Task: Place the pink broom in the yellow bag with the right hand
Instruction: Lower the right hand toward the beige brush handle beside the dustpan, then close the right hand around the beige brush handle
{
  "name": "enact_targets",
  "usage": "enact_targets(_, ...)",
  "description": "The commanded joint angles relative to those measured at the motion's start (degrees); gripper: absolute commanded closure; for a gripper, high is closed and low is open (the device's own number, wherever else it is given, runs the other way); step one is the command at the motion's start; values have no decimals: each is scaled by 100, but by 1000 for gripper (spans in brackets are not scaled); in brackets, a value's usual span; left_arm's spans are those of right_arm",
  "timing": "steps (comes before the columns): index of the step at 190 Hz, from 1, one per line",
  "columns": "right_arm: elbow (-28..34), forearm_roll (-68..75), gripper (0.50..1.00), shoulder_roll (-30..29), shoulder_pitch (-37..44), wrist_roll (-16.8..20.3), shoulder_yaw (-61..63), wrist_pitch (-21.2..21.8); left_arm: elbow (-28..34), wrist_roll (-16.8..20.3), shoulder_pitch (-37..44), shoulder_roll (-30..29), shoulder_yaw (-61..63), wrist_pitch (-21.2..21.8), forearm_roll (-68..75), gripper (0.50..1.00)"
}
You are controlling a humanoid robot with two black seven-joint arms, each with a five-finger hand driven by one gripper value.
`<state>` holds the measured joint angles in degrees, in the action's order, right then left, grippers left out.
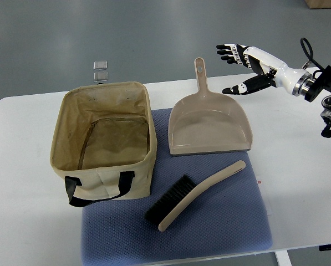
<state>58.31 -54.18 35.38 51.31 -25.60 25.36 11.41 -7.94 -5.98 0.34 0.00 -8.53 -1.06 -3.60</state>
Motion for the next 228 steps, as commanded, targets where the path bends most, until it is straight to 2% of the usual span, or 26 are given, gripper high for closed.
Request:
enact_targets(1,514,-874,570,434,28,2,-23,441,-5,0,1,0,0,0,0,500)
enact_targets(22,1094,-1533,570,839,28,-7,-32,898,3,0,1,0,0,0,0,500)
enact_targets(43,1411,-2131,570,936,10,-7,-93,1206,3,0,1,0,0,0,0,500)
enact_targets(86,1719,-2817,572,1024,1,2,-207,1320,3,0,1,0,0,0,0,500)
enact_targets(122,1719,-3133,572,751,-333,11,-225,1206,-6,0,1,0,0,0,0,500)
enact_targets(164,1719,-3775,572,602,-719,11,-225,538,3,0,1,0,0,0,0,500)
enact_targets(196,1728,-4021,572,487,-895,11,-225,450,3,0,1,0,0,0,0,500)
enact_targets(228,1736,-4443,572,356,-1088,20,-234,63,3,0,1,0,0,0,0,500)
